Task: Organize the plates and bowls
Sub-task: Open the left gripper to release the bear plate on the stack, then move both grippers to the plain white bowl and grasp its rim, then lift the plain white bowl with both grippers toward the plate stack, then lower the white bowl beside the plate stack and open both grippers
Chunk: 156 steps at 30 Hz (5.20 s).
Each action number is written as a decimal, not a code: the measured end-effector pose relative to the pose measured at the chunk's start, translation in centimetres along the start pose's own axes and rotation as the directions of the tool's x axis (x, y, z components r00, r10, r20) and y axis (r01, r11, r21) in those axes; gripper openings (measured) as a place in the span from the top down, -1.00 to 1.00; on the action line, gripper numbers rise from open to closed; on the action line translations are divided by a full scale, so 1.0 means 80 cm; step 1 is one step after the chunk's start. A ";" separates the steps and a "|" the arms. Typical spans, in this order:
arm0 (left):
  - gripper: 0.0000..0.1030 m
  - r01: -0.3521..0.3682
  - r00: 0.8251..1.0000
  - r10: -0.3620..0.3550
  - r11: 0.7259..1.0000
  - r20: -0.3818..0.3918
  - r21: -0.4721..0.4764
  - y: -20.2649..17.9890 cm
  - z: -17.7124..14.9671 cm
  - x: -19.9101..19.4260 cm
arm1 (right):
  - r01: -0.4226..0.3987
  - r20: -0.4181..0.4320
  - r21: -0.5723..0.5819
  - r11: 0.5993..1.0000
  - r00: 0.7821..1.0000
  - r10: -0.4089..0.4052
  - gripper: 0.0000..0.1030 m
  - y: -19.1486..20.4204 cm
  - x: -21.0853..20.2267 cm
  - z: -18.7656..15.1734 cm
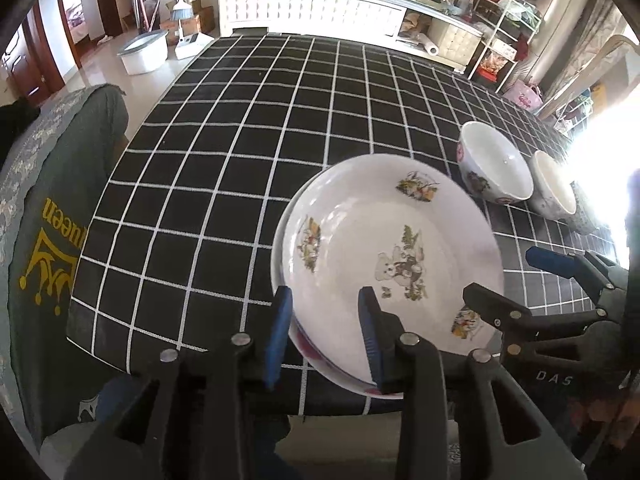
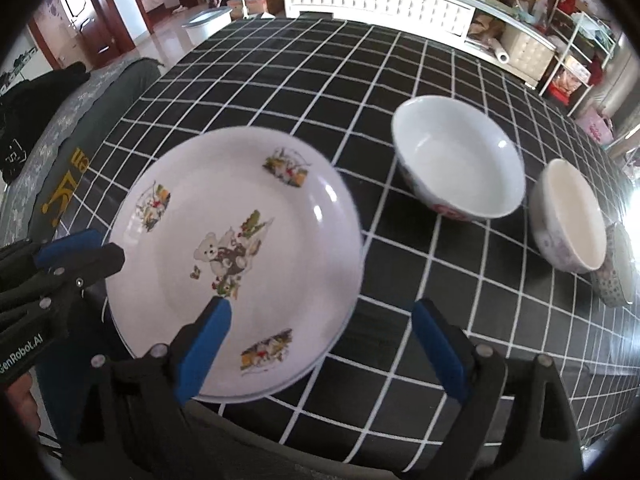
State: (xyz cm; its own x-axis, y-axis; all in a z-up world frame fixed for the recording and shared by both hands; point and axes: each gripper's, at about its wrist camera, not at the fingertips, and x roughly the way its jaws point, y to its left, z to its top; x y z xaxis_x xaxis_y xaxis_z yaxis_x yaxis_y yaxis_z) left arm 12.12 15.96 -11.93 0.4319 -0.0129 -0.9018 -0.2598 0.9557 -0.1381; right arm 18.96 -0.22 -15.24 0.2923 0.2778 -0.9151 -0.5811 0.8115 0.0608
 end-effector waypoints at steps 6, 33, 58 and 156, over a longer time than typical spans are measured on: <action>0.32 0.019 0.999 -0.019 1.000 0.031 0.024 -0.021 0.007 -0.021 | -0.004 0.046 0.026 1.000 0.999 0.003 -0.83 -0.015 -0.026 0.001; -0.29 0.126 0.988 -0.136 0.983 0.073 0.134 -0.173 0.076 -0.028 | -0.064 0.216 0.188 0.980 0.976 0.022 -0.83 -0.161 -0.121 -0.008; -0.50 0.131 0.991 -0.126 0.982 -0.043 0.137 -0.188 0.174 0.088 | -0.063 0.166 0.159 0.985 0.985 0.037 -0.17 -0.210 -0.027 0.066; 0.74 0.116 0.988 -0.090 0.969 -0.126 0.218 -0.219 0.042 0.077 | -0.010 -0.012 0.245 0.969 1.000 0.013 0.83 -0.187 -0.019 -0.061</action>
State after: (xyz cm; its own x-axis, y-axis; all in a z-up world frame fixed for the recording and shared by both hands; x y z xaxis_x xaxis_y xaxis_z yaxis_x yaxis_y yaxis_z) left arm 22.24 0.16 -13.69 0.3417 -0.1361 -0.9299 -0.0131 0.9887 -0.1495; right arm 23.52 -15.31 -16.70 0.2757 0.2822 -0.9189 -0.3802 0.9100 0.1654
